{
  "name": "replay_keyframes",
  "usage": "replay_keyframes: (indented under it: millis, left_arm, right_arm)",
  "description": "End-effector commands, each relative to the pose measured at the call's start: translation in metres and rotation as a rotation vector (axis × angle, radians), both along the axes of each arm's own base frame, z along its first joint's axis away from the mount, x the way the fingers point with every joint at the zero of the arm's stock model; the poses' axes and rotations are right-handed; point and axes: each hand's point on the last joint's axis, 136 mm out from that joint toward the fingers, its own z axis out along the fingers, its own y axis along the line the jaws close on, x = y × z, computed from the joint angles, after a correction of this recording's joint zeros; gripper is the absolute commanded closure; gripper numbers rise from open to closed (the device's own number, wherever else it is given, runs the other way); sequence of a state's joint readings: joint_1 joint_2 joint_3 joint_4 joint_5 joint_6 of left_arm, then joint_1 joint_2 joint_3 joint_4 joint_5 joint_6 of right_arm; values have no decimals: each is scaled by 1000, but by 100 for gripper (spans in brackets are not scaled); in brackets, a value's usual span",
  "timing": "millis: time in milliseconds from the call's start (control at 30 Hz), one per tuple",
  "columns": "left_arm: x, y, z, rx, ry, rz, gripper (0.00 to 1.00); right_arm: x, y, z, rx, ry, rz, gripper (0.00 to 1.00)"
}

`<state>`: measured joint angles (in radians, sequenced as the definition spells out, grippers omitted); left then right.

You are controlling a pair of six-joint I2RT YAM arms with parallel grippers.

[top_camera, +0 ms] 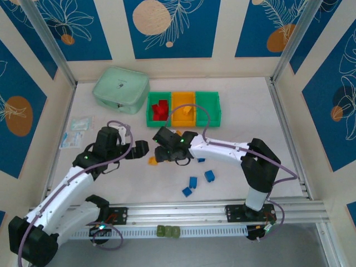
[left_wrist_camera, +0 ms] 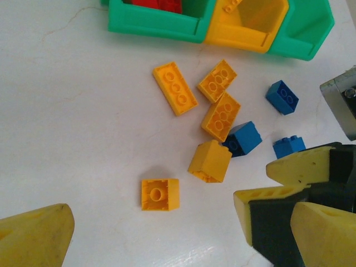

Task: Sort the legos into containers by color
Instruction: Pick up the lego from the center of the table.

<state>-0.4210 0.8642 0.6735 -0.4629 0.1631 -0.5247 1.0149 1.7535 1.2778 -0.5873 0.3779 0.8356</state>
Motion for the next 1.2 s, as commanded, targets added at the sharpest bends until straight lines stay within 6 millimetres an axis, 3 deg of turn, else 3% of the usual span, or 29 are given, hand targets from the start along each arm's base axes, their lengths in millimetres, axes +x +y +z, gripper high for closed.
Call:
replay_keyframes:
  millis: [0, 367, 467, 867, 1167]
  left_arm:
    - [-5, 12, -7, 17, 26, 51, 1]
    - [0, 15, -10, 19, 15, 83, 1]
    - [2, 15, -9, 22, 25, 83, 1]
    - [1, 11, -6, -7, 33, 73, 1]
    - [1, 9, 3, -21, 30, 64, 1]
  right_arm:
    - [5, -2, -18, 13, 63, -107, 30]
    - [21, 9, -39, 18, 84, -240, 28]
    - [27, 5, -48, -25, 96, -285, 29]
    - [39, 3, -52, -63, 37, -286, 48]
    - [34, -1, -33, -65, -4, -254, 61]
